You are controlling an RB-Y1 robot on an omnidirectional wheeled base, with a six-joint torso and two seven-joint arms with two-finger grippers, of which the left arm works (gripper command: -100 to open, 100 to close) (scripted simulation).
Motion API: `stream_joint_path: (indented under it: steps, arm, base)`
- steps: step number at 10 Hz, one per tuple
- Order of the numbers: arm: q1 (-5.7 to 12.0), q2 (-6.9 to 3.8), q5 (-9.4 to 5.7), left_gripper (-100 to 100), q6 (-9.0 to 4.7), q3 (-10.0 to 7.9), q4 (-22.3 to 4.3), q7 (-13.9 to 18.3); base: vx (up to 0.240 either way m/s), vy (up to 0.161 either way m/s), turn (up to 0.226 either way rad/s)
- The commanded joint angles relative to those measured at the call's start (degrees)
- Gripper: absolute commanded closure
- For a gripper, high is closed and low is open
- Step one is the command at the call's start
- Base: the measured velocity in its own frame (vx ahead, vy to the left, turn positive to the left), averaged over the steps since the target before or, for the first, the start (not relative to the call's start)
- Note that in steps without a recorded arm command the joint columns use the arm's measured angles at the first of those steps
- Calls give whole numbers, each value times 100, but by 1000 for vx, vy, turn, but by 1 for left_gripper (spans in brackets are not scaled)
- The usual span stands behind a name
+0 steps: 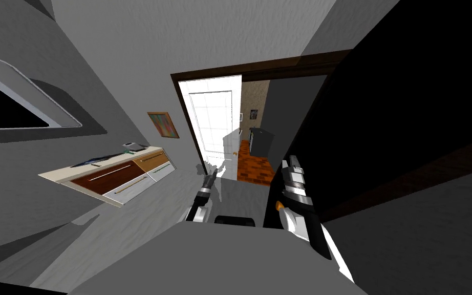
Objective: Pull the door open
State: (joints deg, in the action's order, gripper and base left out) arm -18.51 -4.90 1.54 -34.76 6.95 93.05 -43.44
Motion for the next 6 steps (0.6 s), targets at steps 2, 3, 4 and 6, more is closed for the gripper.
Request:
stream_joint_path:
  steps: [2,3,4,6]
  arm:
    - [117,2,27,-100,-82,63,-371,-410]
    - [148,7,40,-100,-106,92,-494,-563]
    - [180,11,53,-100,-130,122,-617,-715]
    - [240,31,77,-100,-178,180,-858,-1014]
  base:
    - [91,11,-74]
    - [91,29,-64]
    - [105,23,-94]
    - [103,23,-60]
